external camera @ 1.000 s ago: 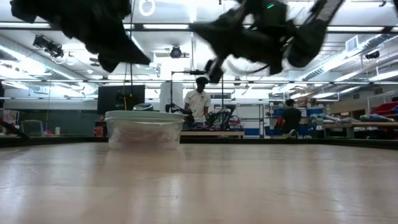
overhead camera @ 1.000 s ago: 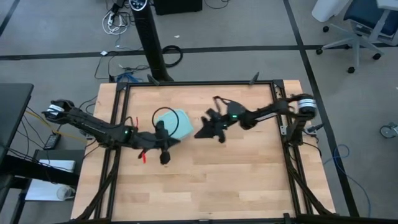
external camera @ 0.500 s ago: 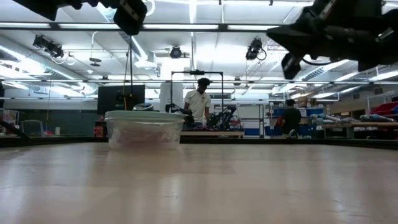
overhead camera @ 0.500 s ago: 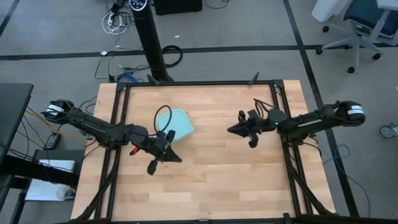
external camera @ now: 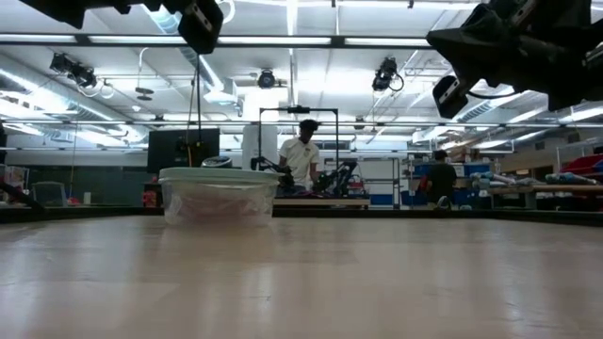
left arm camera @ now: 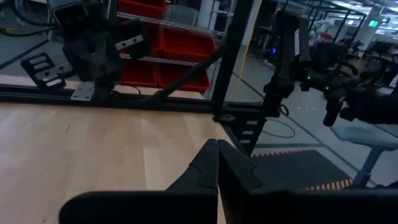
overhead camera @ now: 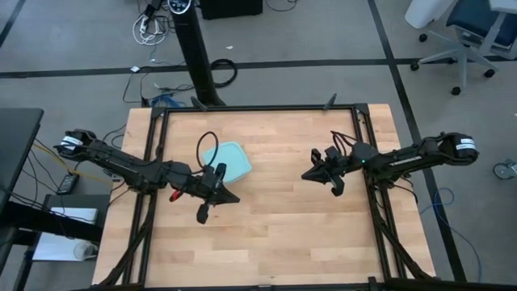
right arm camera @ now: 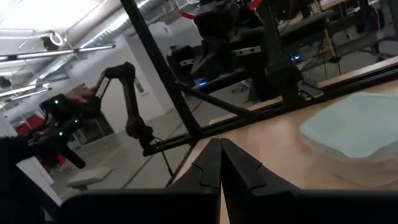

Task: Roll bandage
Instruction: Return to Home Position

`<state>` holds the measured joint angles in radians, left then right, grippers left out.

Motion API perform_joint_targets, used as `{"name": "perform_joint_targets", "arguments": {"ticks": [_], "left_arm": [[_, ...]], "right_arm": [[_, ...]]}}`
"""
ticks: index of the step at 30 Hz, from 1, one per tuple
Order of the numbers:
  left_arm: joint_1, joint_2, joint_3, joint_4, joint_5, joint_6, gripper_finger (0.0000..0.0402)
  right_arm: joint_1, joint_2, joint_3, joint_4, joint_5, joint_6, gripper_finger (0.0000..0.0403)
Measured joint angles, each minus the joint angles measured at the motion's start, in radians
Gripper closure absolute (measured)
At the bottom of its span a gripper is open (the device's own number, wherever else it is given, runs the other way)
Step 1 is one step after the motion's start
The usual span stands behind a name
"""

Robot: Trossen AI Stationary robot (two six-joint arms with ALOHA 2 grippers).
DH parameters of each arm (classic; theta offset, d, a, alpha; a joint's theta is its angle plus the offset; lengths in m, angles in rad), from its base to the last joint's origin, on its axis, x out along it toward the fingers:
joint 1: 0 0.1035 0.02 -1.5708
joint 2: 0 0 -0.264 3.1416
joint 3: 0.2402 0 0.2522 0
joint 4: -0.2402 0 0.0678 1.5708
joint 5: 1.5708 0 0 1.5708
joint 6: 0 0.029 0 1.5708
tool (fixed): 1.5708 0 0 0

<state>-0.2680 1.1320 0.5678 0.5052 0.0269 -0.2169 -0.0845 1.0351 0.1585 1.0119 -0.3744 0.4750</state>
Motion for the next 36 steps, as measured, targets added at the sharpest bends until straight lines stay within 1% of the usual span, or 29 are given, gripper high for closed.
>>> {"name": "perform_joint_targets", "arguments": {"ticks": [10, 14, 16, 18, 21, 23, 29, 36], "left_arm": [[0.0, 0.0, 0.0, 0.0, 0.002, 0.0, 0.0396], [0.026, -0.001, 0.0, 0.005, 0.008, 0.0, 0.0396], [0.035, -0.016, -0.008, 0.022, 0.005, -0.001, 0.0396], [0.045, -0.035, -0.04, 0.116, 0.006, -0.001, 0.0396], [0.059, -0.084, -0.136, 0.261, 0.008, -0.001, 0.0396], [0.059, -0.125, -0.193, 0.307, 0.002, -0.001, 0.0396], [0.06, -0.248, -0.319, 0.308, 0.011, -0.001, 0.0396], [0.067, -0.401, -0.421, 0.323, 0.011, -0.001, 0.0396]], "right_arm": [[0.0, 0.005, 0.0, 0.003, 0.012, -0.003, 0.0394], [0.0, -0.01, 0.0, -0.006, 0.012, -0.003, 0.0397], [0.0, -0.044, 0.0, -0.007, 0.012, -0.003, 0.0397], [0.0, -0.087, 0.0, -0.008, 0.012, -0.003, 0.0398], [0.0, -0.15, 0.0, -0.005, 0.012, -0.003, 0.0397], [0.0, -0.191, 0.0, -0.005, 0.012, -0.003, 0.0396], [0.0, -0.328, -0.006, -0.005, 0.012, -0.003, 0.0399], [0.0, -0.531, -0.044, -0.005, 0.013, -0.005, 0.0395]]}}
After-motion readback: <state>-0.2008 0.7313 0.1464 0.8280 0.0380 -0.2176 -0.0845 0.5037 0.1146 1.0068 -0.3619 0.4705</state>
